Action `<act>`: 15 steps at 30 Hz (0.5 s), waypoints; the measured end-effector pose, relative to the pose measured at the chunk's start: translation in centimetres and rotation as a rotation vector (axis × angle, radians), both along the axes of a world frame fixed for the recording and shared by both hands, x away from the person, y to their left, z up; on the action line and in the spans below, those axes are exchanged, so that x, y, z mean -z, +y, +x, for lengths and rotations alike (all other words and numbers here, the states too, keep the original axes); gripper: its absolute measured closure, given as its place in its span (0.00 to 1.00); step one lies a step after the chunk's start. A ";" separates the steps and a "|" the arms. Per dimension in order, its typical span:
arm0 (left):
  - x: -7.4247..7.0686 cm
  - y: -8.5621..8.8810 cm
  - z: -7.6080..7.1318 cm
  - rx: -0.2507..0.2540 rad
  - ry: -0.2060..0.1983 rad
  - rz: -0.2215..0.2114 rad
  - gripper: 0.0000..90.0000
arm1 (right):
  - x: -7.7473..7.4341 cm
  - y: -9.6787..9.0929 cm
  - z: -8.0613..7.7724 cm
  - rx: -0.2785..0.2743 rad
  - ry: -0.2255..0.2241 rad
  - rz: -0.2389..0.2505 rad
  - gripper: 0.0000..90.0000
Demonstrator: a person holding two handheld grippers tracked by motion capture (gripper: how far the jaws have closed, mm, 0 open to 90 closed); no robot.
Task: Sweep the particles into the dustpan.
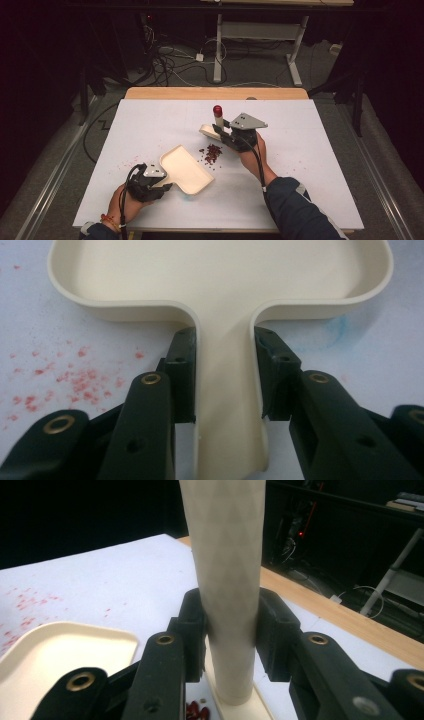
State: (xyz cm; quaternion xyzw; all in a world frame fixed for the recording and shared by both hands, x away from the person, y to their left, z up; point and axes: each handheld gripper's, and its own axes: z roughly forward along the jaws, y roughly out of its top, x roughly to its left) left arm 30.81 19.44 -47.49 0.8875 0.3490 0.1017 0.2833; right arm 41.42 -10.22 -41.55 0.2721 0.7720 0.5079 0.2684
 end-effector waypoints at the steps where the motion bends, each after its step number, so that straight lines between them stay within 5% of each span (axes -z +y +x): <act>1: 0.0 0.0 0.0 0.000 0.004 -0.003 0.70 | 0.0 0.0 -0.2 0.001 0.003 0.001 0.76; 15: 0.0 -1.1 0.6 -0.002 0.021 0.011 0.70 | 0.2 0.5 -2.4 -0.006 0.022 0.017 0.76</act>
